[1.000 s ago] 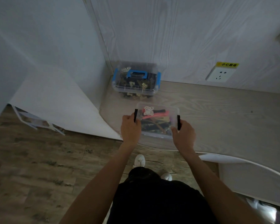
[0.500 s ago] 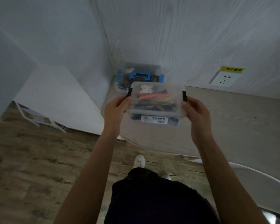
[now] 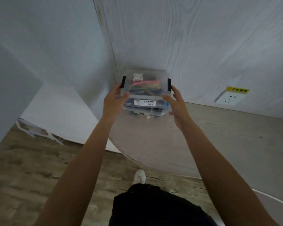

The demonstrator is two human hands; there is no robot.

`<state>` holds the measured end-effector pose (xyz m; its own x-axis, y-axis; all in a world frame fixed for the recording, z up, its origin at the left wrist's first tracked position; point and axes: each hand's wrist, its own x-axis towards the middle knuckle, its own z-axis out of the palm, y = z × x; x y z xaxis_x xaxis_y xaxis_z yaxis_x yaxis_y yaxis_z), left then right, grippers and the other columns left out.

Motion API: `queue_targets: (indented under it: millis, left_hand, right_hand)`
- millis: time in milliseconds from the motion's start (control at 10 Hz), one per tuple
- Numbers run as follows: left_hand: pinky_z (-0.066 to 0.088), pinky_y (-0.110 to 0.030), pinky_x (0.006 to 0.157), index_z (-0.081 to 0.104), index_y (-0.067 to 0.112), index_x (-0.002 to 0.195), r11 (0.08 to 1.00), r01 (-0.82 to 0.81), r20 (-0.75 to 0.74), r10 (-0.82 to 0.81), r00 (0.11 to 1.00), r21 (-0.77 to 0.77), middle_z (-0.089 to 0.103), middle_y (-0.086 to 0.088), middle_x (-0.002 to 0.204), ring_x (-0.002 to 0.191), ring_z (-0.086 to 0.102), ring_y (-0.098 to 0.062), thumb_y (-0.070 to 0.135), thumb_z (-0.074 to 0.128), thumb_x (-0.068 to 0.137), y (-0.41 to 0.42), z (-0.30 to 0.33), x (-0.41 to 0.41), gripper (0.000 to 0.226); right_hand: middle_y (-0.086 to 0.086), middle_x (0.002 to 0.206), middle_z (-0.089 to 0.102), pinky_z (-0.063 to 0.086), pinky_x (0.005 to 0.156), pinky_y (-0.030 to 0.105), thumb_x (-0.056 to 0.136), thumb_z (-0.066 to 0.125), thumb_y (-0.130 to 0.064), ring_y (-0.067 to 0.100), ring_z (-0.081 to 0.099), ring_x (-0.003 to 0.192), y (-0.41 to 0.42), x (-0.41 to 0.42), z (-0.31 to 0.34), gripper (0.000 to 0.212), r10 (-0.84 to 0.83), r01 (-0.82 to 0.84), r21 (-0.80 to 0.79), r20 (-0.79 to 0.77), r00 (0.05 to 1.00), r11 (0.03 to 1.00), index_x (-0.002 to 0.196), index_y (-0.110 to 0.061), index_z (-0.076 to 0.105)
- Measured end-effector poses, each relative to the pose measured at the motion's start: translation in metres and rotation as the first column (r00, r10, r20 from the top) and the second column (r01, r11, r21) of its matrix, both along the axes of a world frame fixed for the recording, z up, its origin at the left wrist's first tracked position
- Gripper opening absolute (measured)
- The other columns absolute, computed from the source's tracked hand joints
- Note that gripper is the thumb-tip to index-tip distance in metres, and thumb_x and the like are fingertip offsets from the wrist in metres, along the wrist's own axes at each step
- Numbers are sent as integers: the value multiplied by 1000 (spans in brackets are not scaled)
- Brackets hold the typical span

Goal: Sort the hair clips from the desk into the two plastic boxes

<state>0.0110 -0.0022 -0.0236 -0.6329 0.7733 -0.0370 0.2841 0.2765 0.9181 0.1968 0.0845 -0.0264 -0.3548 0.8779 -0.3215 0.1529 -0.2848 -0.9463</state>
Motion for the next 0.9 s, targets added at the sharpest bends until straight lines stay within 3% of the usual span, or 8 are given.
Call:
queue_targets:
  millis: [100,200,300,400,500,600,800,900]
  left_hand:
    - [39,-31,102,42,16,135,994,-10,66,18,998,-109,50,-4,136,120,48,-15,34,54,91,2,-8,-3,49]
    - [34,-25,95,39,16,136,991,-16,67,25,997,-131,47,-5,139,124,46,-18,39,48,94,2,-16,-5,49]
    - [32,-30,101,36,15,138,998,-57,-178,51,983,-27,43,-8,141,129,40,-22,36,50,93,-3,-22,-3,51]
    - [33,-36,105,38,15,137,999,2,-493,21,870,46,43,-11,140,129,38,-27,36,56,89,-7,-28,-5,55]
    - [34,-41,105,47,16,131,999,41,-646,-51,762,-30,47,-11,137,130,37,-30,46,50,85,-6,-34,-13,55]
    - [33,-43,105,50,18,129,994,34,-666,-92,741,-99,46,-8,138,133,35,-29,46,46,85,-6,-35,-24,53]
    - [31,-42,106,52,20,128,988,53,-697,-138,704,-143,49,-6,135,130,39,-27,46,45,85,-8,-35,-38,50]
    - [33,-43,106,53,19,126,993,67,-676,-113,728,-94,53,-6,132,127,42,-28,45,45,86,-6,-31,-39,48]
  right_hand:
    - [12,145,36,38,103,53,81,61,-23,28,42,127,0,-1,-2,72,29,-30,-78,-24,999,996,140,-42,24]
    - [11,140,43,39,104,53,71,60,-24,28,47,124,-2,-7,-3,78,14,-16,-49,-40,999,999,139,-42,26]
    - [9,140,43,39,102,56,72,61,-26,28,47,123,-2,-15,-7,76,15,-17,-31,-47,999,999,138,-45,27]
    - [8,143,39,37,104,59,73,63,-29,28,42,129,-5,-30,-6,74,26,-28,-33,-53,998,999,135,-48,28]
    - [6,146,36,34,106,59,76,64,-30,26,37,132,-9,-46,-8,73,40,-40,-15,-42,998,999,136,-48,27]
    - [1,139,42,37,106,54,81,63,-28,21,44,126,-10,-56,-6,71,39,-40,-11,-68,997,999,141,-39,26]
    - [1,144,39,32,109,52,81,57,-48,22,42,130,-4,-63,-11,65,89,-88,-58,12,996,994,138,-46,28]
    - [2,141,41,30,109,36,94,49,-35,14,40,127,-4,-60,-2,51,-19,14,68,78,997,998,142,-31,32]
